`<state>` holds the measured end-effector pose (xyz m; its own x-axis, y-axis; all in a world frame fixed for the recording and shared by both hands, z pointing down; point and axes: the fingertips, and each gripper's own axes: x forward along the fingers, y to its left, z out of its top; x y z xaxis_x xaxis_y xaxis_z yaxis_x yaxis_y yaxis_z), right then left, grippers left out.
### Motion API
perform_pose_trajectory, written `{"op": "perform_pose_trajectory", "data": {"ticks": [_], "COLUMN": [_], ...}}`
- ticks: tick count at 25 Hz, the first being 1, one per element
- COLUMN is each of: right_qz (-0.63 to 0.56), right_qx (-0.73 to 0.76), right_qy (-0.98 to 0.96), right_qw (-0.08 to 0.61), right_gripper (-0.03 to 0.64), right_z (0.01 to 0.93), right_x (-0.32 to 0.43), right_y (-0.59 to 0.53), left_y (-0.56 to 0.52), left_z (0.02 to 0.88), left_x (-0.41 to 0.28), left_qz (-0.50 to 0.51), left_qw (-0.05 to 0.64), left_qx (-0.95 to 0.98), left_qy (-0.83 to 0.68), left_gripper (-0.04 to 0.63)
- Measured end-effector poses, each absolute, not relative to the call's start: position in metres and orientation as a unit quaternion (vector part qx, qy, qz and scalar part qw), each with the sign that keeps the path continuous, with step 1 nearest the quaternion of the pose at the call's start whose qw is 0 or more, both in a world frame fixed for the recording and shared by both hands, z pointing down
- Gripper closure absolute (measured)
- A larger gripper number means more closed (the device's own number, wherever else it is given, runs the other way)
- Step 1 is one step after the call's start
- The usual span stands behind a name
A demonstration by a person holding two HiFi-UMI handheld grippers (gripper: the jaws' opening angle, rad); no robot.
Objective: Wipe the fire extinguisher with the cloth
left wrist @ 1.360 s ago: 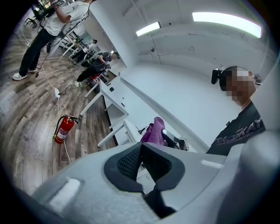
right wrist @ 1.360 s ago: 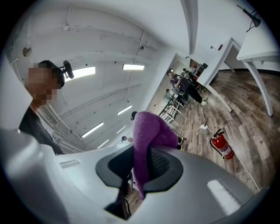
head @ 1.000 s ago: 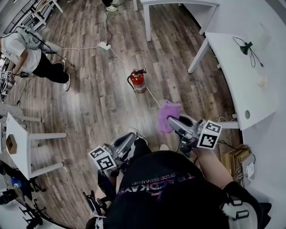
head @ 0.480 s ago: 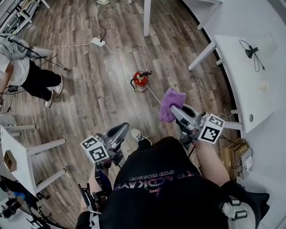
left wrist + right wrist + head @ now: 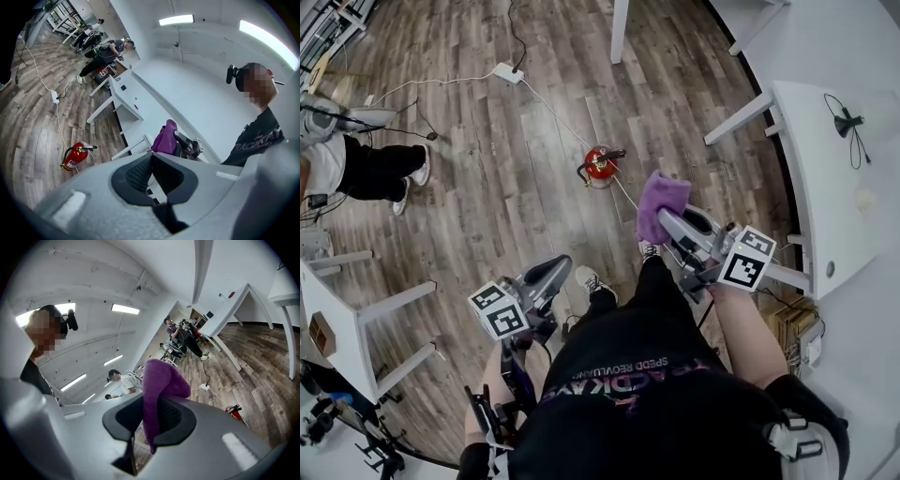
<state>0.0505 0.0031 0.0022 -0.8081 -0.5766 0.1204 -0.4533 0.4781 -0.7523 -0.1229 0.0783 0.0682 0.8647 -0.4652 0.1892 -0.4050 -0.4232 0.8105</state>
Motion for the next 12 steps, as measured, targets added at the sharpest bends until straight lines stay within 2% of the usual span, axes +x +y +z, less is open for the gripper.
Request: {"op": "perform_pose_trajectory", "data": {"ticks": [7, 12], "right_qz": [-0.446, -0.452], "right_qx": [-0.248, -0.215], "right_qy": [0.86, 0.866], "right_qw": [0.03, 0.001], "right_gripper": [0.557, 0.557], "right_z": [0.045, 0.094], "right_x": [0.082, 0.092], "right_y": [-0.069, -0.121], "left_y": [0.037, 0.006], "left_z": [0.093, 0.123], "left_x": [-0.084, -0.061], "left_qz": [-0.033, -0.047], "left_qw": [0.484, 0.467], "left_qx": [0.817, 0.814], "left_qy": [-0.312, -0.342], "left_gripper": [0.6, 0.6]}}
